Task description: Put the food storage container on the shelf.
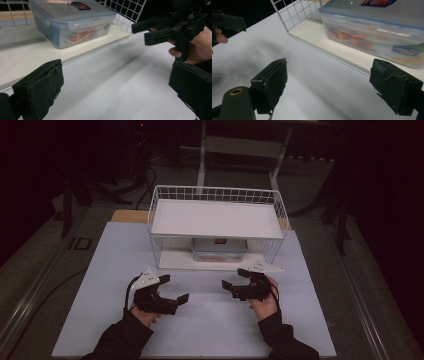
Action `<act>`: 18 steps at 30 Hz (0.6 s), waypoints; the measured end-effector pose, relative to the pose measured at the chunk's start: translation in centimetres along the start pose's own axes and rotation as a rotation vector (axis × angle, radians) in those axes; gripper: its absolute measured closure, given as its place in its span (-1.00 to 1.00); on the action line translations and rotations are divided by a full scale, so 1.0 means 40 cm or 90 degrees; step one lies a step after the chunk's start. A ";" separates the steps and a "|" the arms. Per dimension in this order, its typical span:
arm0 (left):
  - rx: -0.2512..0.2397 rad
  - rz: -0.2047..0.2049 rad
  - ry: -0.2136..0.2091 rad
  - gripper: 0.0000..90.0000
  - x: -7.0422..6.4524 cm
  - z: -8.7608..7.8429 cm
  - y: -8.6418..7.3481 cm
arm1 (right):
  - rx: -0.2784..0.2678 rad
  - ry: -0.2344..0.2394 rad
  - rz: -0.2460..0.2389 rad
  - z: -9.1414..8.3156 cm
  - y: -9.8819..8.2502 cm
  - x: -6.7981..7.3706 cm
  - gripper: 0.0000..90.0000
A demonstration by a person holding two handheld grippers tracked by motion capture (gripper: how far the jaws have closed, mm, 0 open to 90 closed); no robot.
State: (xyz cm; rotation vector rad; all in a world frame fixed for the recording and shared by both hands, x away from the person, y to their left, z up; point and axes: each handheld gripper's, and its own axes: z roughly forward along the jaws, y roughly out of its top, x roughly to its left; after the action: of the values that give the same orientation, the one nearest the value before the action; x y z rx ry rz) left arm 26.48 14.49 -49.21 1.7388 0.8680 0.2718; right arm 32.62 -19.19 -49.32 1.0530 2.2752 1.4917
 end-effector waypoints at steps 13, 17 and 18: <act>-0.006 0.021 -0.053 -1.00 -0.009 -0.051 -0.001 | -0.030 0.018 -0.024 -0.099 -0.023 0.027 -0.68; 0.003 0.020 -0.061 -1.00 -0.004 -0.064 -0.010 | -0.036 0.022 -0.028 -0.124 -0.031 0.028 -0.68; 0.006 0.023 -0.063 -1.00 -0.004 -0.067 -0.013 | -0.032 0.019 -0.031 -0.140 -0.039 0.030 -0.68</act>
State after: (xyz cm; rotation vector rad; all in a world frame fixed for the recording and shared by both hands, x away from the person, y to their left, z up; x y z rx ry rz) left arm 24.61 16.41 -48.72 1.7624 0.7678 0.2031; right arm 28.05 -22.70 -47.88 0.9600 2.2537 1.5470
